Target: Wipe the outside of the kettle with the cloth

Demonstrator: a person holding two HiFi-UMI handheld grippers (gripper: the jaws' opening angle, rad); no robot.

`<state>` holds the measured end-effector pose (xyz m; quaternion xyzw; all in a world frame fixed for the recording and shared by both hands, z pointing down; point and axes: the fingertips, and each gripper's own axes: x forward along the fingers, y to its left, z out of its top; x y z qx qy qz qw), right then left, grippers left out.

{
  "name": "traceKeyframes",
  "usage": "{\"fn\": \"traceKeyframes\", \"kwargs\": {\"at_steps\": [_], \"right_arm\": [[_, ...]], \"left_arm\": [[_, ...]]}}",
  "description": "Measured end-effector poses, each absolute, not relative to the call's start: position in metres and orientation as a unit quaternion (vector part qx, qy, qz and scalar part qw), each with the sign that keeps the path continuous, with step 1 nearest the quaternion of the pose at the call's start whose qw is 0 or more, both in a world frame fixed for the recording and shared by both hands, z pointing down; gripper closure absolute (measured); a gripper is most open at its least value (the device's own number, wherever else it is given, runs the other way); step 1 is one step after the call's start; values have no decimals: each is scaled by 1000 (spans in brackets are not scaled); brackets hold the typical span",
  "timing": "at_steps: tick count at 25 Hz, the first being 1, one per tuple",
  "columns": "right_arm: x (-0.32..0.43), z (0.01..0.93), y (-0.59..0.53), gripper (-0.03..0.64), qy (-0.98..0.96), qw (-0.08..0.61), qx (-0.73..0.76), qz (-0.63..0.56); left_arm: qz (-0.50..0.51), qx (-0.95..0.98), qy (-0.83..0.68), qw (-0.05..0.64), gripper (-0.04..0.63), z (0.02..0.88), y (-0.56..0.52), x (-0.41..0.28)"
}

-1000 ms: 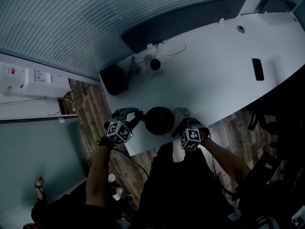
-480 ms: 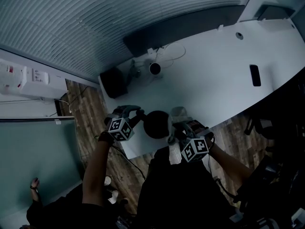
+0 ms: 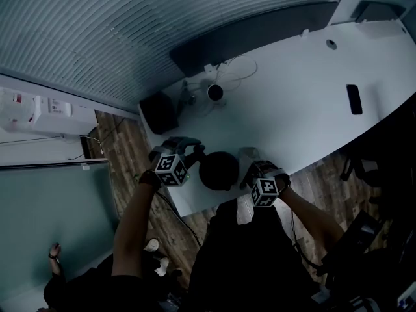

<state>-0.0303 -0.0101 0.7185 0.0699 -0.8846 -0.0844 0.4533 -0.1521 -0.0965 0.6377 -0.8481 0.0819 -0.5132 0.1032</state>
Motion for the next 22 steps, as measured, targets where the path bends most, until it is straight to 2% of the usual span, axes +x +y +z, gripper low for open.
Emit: {"fn": "traceKeyframes", "kwargs": {"at_steps": [4, 14, 22], "right_arm": [[-30, 731, -8, 538, -880, 465, 60, -72], [-44, 605, -20, 538, -895, 392, 39, -210], [-38, 662, -31, 538, -890, 421, 15, -173]], "left_arm": [[-518, -846, 60, 113, 468, 639, -98, -149], [-517, -844, 21, 138, 468, 639, -101, -132], [-518, -844, 8, 143, 468, 635, -100, -124]]}}
